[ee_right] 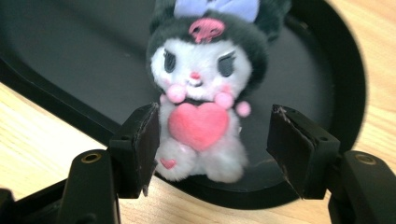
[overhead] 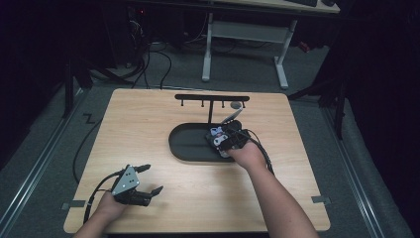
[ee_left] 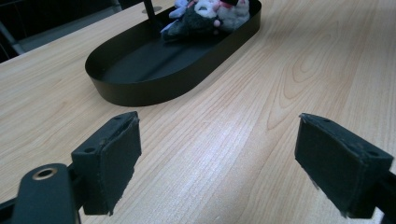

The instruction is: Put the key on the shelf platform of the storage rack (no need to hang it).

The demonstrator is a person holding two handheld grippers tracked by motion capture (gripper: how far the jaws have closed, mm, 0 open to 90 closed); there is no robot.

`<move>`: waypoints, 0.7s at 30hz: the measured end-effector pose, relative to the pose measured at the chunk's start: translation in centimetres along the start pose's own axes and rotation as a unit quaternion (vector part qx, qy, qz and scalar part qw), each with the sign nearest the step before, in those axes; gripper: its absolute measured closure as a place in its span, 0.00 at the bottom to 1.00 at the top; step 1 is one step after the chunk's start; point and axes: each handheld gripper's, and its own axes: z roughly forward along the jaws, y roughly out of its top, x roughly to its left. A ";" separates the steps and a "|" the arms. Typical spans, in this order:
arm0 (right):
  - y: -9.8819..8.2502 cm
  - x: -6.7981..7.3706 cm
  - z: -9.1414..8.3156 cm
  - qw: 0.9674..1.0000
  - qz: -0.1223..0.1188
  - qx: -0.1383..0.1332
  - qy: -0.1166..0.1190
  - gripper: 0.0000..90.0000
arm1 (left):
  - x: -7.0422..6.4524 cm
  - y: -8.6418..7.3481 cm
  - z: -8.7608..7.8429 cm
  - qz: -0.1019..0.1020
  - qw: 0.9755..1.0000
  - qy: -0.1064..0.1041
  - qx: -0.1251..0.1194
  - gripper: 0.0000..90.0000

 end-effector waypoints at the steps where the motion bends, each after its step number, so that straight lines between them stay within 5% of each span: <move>1: -0.1 0.0 -0.3 1.000 -0.001 -0.008 0.000 0.38 | 0.0 0.0 0.0 0.000 1.000 0.000 -0.001 0.17; 17: -1.5 0.6 -3.0 0.997 -0.033 -0.064 -0.009 0.40 | -0.1 0.0 0.1 0.004 1.000 0.002 0.002 0.17; 21: -2.4 0.4 -3.1 0.997 -0.020 -0.069 0.002 0.41 | -0.1 0.0 0.1 0.005 1.000 0.003 0.002 0.17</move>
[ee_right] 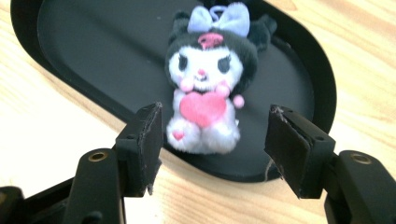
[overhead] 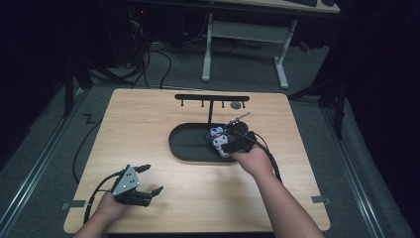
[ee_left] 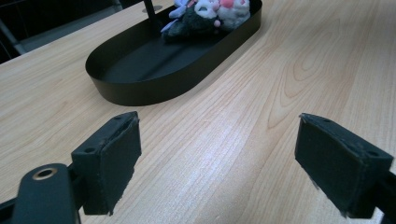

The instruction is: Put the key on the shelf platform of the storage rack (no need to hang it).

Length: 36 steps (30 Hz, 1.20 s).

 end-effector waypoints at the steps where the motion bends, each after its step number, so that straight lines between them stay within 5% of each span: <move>1: -0.3 0.0 0.1 1.000 0.002 -0.001 0.001 0.41 | 0.0 0.0 0.0 0.000 1.000 0.000 0.000 0.17; 18: -5.4 -0.2 0.7 0.998 0.023 -0.062 0.005 0.33 | 0.0 0.0 0.0 -0.001 1.000 0.001 0.001 0.17; 36: -13.6 -0.5 0.6 0.984 0.051 -0.170 -0.004 0.27 | -0.2 0.0 0.0 0.006 1.000 0.008 0.000 0.17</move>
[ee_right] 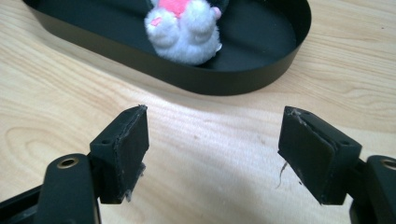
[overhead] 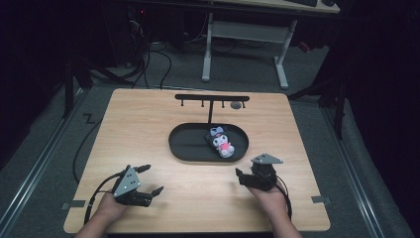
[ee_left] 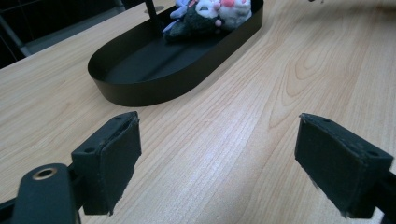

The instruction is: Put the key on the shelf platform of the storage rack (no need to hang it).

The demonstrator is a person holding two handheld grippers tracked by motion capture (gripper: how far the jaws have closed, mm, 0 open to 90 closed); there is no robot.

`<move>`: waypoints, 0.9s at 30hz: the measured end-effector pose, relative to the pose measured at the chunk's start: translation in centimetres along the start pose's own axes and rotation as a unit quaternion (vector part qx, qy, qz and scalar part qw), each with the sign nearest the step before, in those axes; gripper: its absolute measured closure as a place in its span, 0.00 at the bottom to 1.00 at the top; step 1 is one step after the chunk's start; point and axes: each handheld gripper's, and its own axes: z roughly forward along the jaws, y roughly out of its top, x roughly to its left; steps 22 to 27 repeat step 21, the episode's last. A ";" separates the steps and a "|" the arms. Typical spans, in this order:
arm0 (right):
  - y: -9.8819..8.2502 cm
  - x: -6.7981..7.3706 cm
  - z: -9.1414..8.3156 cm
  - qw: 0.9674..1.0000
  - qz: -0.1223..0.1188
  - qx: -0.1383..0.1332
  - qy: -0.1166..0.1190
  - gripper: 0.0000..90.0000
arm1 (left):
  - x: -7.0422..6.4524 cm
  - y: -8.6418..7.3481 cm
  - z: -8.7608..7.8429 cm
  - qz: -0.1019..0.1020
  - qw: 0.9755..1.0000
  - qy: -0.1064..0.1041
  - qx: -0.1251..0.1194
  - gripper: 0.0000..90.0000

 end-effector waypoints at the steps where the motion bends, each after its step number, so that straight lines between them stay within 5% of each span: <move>1: -0.4 0.0 -0.3 1.000 0.000 -0.007 0.002 0.26 | 0.0 0.0 0.0 0.000 1.000 0.000 -0.001 0.17; 10: -4.7 0.8 -3.3 0.997 0.017 -0.074 0.006 0.18 | 0.0 0.0 0.0 0.000 1.000 0.000 -0.002 0.17; 12: -5.0 0.6 -3.8 0.997 0.027 -0.071 0.017 0.18 | -0.1 0.0 0.0 0.001 1.000 0.003 -0.001 0.17; 15: -5.4 0.0 -3.9 0.997 0.018 -0.072 -0.009 0.18 | -0.1 0.0 0.1 0.000 1.000 0.007 0.002 0.17; 27: -5.4 -0.3 -4.0 0.996 0.018 -0.083 -0.011 0.18 | -0.1 0.0 0.1 0.004 1.000 0.006 0.004 0.17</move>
